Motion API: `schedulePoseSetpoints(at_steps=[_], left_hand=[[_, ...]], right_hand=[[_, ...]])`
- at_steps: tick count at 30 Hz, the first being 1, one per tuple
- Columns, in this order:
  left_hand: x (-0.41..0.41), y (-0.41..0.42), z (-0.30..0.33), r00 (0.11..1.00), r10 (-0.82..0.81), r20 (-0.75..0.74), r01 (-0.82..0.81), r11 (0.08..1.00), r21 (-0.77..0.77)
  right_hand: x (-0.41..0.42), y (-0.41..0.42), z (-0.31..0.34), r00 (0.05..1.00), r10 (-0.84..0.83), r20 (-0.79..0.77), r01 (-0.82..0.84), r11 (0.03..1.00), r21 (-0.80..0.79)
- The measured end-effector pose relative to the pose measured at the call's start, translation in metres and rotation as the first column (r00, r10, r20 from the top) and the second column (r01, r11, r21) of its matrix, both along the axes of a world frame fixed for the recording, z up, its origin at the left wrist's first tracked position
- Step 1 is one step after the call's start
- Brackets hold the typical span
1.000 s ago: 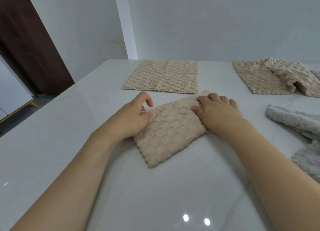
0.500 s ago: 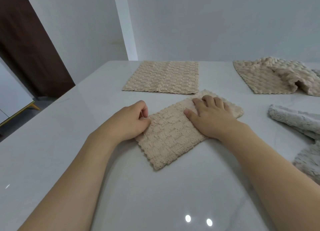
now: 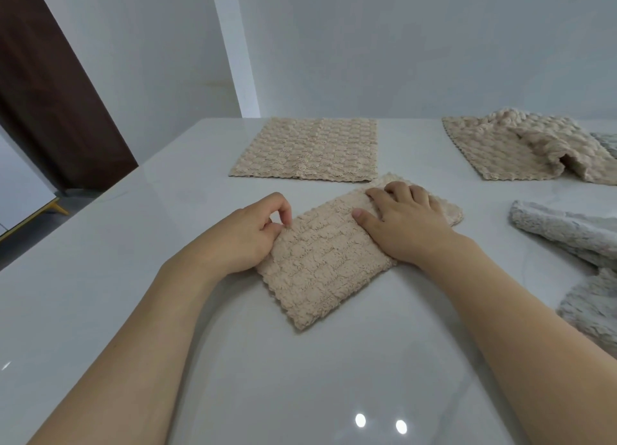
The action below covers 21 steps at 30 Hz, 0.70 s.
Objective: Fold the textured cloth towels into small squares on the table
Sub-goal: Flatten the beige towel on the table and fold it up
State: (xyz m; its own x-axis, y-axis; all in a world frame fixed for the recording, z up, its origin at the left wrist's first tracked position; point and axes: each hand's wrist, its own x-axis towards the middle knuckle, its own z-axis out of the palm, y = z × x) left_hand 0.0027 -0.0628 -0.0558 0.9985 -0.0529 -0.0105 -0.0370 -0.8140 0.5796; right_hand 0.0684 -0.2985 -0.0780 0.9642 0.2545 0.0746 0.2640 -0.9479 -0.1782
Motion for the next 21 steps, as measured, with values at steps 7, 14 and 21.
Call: schedulePoseSetpoints(at_steps=[7, 14, 21], left_hand=[[-0.002, 0.001, 0.005, 0.995, -0.102, 0.001, 0.101, 0.986, -0.13], [0.001, 0.005, -0.002, 0.979, -0.188, 0.073, 0.2, 0.957, -0.21], [-0.002, 0.001, 0.002, 0.977, -0.199, 0.073, 0.211, 0.892, -0.399]], right_hand=[[0.009, -0.02, 0.002, 0.996, 0.083, -0.018, -0.081, 0.99, 0.113], [0.01, -0.023, 0.0, 0.996, 0.094, 0.008, -0.094, 0.984, 0.153], [0.014, -0.026, 0.005, 0.999, 0.033, -0.001, -0.028, 0.865, 0.501]])
